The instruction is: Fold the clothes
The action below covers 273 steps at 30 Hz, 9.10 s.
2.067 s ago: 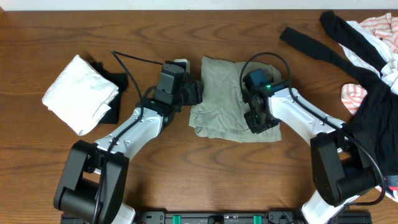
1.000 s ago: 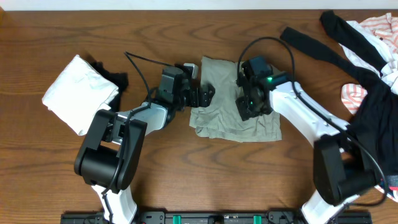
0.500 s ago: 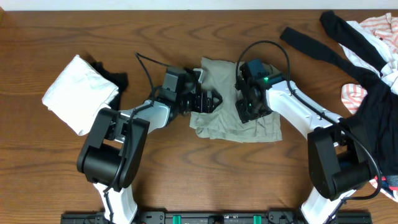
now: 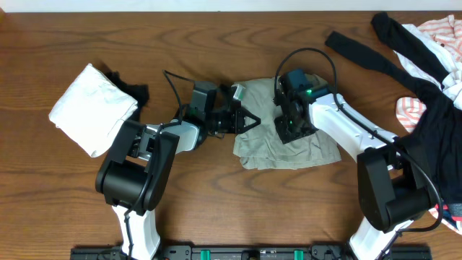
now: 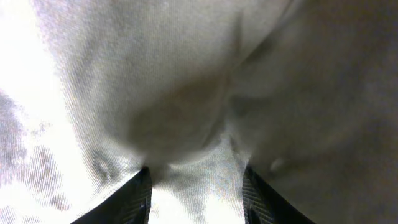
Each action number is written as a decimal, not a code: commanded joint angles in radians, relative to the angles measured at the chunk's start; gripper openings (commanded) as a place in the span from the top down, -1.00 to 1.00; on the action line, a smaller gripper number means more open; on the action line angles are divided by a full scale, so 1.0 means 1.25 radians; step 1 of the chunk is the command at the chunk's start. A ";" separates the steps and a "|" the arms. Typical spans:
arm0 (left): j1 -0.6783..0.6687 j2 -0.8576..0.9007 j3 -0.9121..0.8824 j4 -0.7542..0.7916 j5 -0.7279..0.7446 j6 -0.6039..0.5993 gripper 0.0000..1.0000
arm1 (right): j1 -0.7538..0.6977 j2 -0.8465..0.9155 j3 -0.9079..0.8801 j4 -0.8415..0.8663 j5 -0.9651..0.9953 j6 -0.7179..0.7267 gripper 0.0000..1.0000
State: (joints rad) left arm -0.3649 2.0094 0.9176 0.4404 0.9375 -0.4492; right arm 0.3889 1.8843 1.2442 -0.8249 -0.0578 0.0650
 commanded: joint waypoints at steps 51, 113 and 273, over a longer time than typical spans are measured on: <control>0.387 -0.366 0.510 -1.010 -0.455 0.332 0.88 | -0.081 -0.333 0.005 -0.046 -0.002 0.006 -0.05; 0.725 -0.320 0.508 -1.063 -0.639 0.290 0.85 | -0.081 -0.333 0.005 -0.067 0.001 -0.002 -0.07; 0.273 -1.086 -0.077 -1.071 -0.529 0.383 -0.96 | -0.300 -1.487 -0.987 0.594 0.025 -0.050 -0.99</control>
State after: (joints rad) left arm -0.0208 0.6544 0.8246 -0.8948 0.2749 0.0235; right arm 0.0124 0.0261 0.0162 -0.0845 -0.0261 0.0139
